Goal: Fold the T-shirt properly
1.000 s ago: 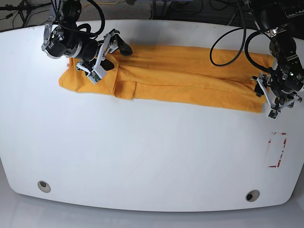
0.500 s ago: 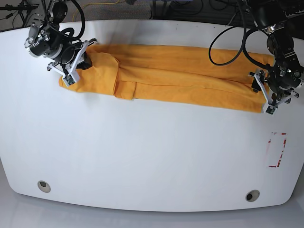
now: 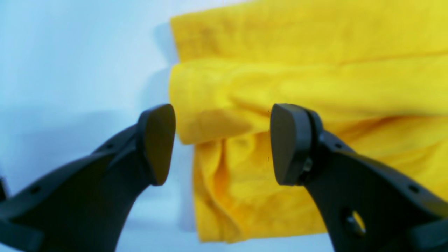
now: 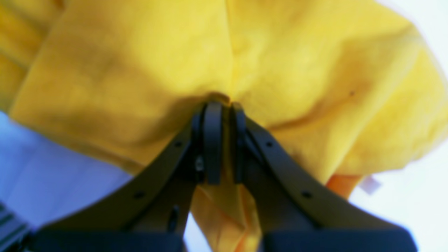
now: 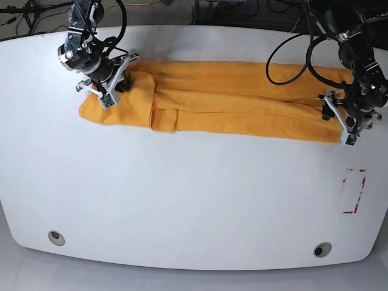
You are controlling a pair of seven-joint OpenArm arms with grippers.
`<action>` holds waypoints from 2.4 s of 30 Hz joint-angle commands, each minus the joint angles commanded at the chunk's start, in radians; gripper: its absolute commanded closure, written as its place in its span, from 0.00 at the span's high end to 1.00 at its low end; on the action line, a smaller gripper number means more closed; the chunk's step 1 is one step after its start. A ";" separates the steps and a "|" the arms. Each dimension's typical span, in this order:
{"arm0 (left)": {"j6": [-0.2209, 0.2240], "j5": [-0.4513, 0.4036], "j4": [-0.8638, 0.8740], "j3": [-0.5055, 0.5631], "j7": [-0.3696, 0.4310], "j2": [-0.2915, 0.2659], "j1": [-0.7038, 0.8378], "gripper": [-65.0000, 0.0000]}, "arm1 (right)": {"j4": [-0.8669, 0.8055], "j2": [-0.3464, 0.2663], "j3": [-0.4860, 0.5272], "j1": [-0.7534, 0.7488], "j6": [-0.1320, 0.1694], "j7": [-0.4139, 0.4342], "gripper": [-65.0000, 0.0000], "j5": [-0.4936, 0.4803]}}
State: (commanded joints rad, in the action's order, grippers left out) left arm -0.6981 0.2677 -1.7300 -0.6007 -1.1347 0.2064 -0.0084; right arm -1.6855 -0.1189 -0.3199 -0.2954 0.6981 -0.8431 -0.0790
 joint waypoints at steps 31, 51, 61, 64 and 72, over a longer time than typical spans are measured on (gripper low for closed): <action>0.000 0.287 0.462 -0.180 -0.051 0.141 -0.025 0.74 | 0.046 0.003 0.002 0.009 0.000 0.032 0.08 0.000; 0.000 0.358 0.528 -0.091 -0.052 0.100 -0.069 0.65 | 0.044 0.006 0.003 0.003 0.000 0.032 0.07 0.000; 0.000 0.353 0.522 -0.083 -0.051 0.077 -0.066 0.03 | 0.044 0.006 0.003 0.005 0.000 0.032 0.07 0.000; 0.000 0.354 0.519 -0.081 -0.051 0.078 -0.064 0.03 | 0.044 0.008 0.003 0.008 0.000 0.032 0.07 0.000; 0.000 0.356 0.322 -0.028 -0.055 0.100 -0.044 0.02 | 0.044 0.008 0.003 0.009 0.000 0.031 0.07 0.000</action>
State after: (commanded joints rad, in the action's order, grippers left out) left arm -0.6981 0.6237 -1.4078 -0.6283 -1.1899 0.3061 -0.0529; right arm -1.6410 -0.1112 -0.3168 -0.2862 0.6981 -0.8124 -0.0790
